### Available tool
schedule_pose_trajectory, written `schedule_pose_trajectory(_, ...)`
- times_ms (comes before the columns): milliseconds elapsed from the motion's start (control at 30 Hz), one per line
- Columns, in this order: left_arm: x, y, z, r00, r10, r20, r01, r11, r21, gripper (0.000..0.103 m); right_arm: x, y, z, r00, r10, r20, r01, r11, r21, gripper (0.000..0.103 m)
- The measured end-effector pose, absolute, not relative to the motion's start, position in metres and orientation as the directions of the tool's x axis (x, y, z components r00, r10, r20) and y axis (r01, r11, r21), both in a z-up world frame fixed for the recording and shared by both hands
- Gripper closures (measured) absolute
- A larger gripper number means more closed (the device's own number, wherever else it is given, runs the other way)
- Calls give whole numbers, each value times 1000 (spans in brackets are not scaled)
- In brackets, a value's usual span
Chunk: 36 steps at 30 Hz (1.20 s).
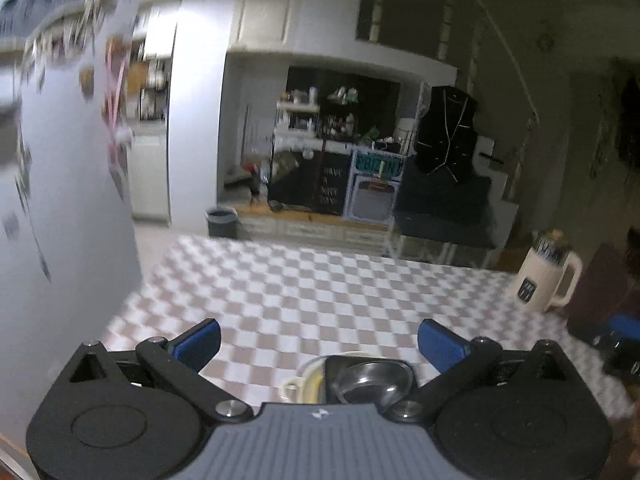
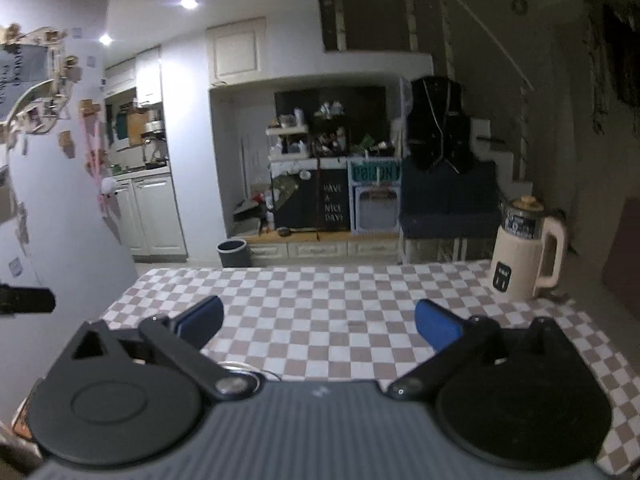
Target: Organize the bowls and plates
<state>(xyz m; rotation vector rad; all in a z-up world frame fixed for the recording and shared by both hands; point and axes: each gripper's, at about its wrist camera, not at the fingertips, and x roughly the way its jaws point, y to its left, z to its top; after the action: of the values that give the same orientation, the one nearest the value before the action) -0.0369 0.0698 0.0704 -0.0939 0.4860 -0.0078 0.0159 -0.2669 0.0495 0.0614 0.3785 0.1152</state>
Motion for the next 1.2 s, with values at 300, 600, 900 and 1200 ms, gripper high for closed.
schedule_pose_trajectory(300, -89, 67, 59, 873, -70, -483, 31, 996, -87, 0, -22, -288, 34, 910, 67, -409, -12, 991, 136, 0)
schedule_pose_trajectory(600, -123, 55, 48, 869, -9, -494, 18, 1000, 15, 0, -64, -278, 22, 897, 67, -436, -41, 997, 68, 0)
schedule_pose_trajectory(900, -136, 46, 30, 851, -7, -526, 28, 999, 33, 0, -86, -266, 19, 911, 51, -408, -61, 998, -10, 0)
schedule_pose_trajectory(1200, -142, 46, 19, 835, -9, -549, 28, 999, 26, 0, -92, -270, 12, 886, 54, -461, -66, 998, -9, 0)
